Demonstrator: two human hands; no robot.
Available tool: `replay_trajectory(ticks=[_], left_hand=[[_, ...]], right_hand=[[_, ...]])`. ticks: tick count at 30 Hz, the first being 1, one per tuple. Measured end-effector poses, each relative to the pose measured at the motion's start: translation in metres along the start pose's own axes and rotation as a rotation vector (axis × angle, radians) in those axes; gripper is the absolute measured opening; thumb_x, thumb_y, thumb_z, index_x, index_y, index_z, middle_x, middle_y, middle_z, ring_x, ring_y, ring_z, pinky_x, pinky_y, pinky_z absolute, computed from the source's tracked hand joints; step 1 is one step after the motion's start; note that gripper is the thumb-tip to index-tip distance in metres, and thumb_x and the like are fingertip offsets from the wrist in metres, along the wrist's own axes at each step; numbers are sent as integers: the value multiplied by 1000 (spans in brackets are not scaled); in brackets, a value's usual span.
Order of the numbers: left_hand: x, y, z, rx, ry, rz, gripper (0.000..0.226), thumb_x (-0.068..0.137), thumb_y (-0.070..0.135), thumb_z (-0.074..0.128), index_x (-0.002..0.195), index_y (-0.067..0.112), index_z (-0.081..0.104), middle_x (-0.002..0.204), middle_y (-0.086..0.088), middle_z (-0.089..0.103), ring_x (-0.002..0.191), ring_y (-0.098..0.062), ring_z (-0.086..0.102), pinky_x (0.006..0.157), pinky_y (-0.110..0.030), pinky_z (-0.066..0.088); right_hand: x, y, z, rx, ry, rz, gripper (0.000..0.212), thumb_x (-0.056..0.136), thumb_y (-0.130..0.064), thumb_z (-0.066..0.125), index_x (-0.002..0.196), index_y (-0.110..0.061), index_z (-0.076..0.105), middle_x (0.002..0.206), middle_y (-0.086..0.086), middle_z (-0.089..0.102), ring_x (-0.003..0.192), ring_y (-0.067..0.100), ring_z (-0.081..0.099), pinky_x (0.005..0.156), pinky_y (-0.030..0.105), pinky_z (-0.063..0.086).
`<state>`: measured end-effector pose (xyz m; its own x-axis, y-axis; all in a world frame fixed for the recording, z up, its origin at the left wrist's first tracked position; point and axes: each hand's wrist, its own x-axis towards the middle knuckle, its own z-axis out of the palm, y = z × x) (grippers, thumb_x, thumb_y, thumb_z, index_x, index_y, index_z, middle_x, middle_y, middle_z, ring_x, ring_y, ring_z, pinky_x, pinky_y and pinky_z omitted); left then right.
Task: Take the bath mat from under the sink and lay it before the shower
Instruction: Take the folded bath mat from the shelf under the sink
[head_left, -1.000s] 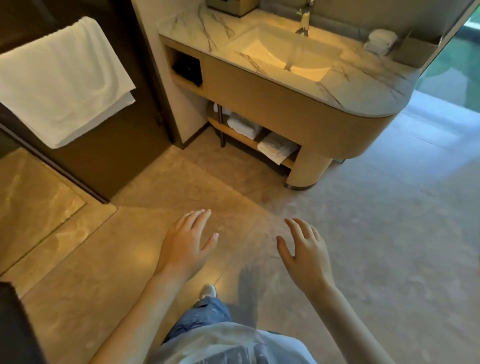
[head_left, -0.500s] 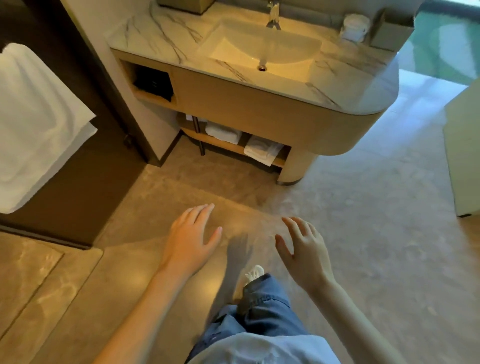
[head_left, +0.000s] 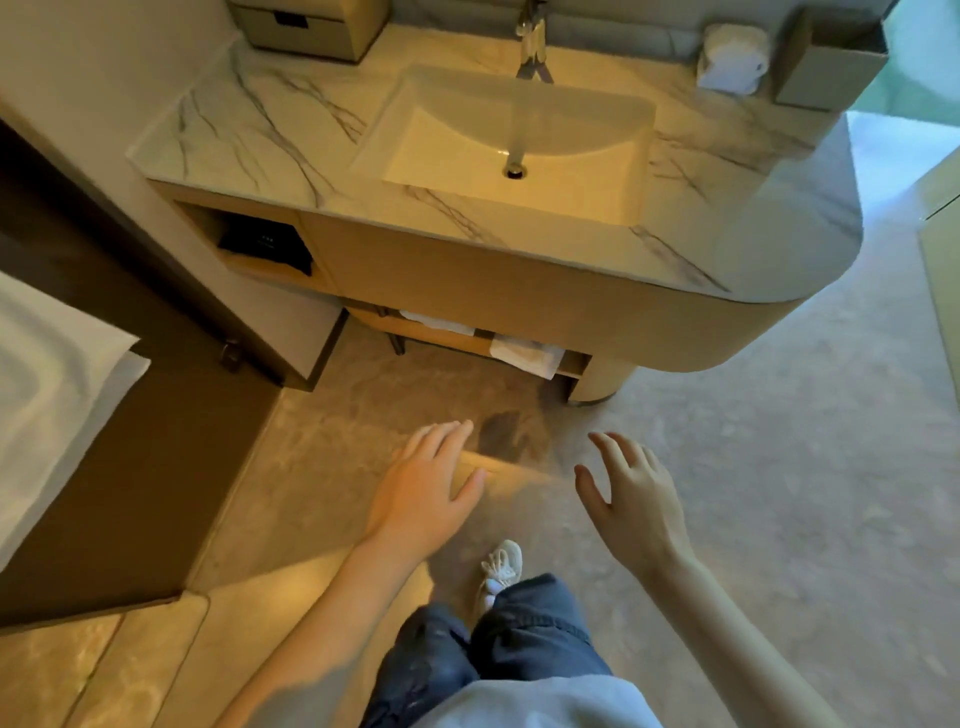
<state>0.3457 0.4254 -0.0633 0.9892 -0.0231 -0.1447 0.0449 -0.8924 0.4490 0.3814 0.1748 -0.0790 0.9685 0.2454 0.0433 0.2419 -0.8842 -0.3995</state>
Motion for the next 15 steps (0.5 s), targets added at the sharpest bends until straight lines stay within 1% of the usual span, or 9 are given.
replay_trajectory(ticks=[3, 6, 13, 15], left_hand=[[45, -7, -16, 5, 13, 31, 58, 96, 47, 40, 147, 22, 36, 150, 6, 39, 139, -13, 27, 111, -35, 30], [77, -13, -26, 37, 18, 48, 57, 96, 46, 42, 147, 22, 37, 149, 5, 40, 139, -14, 28, 111, -35, 29], [145, -58, -36, 48, -66, 126, 58, 94, 47, 40, 145, 20, 40, 146, 4, 45, 136, -14, 34, 111, -34, 29], [166, -75, -35, 57, -92, 156, 56, 92, 45, 45, 142, 19, 45, 143, 2, 50, 133, -16, 40, 109, -34, 31]], right_hand=[[42, -8, -3, 11, -4, 2, 42, 93, -35, 53, 125, -8, 58, 122, 10, 63, 110, 29, 58, 91, 41, 47], [76, -16, 1, 44, 15, 17, 44, 93, -38, 48, 125, -9, 57, 122, 9, 63, 111, 27, 57, 92, 41, 48], [136, -40, 42, 32, 16, 110, 43, 91, -36, 51, 126, -11, 57, 121, 8, 64, 111, 26, 58, 90, 42, 50], [152, -49, 58, 18, 22, 136, 42, 91, -36, 51, 124, -11, 57, 119, 8, 65, 108, 27, 59, 87, 41, 51]])
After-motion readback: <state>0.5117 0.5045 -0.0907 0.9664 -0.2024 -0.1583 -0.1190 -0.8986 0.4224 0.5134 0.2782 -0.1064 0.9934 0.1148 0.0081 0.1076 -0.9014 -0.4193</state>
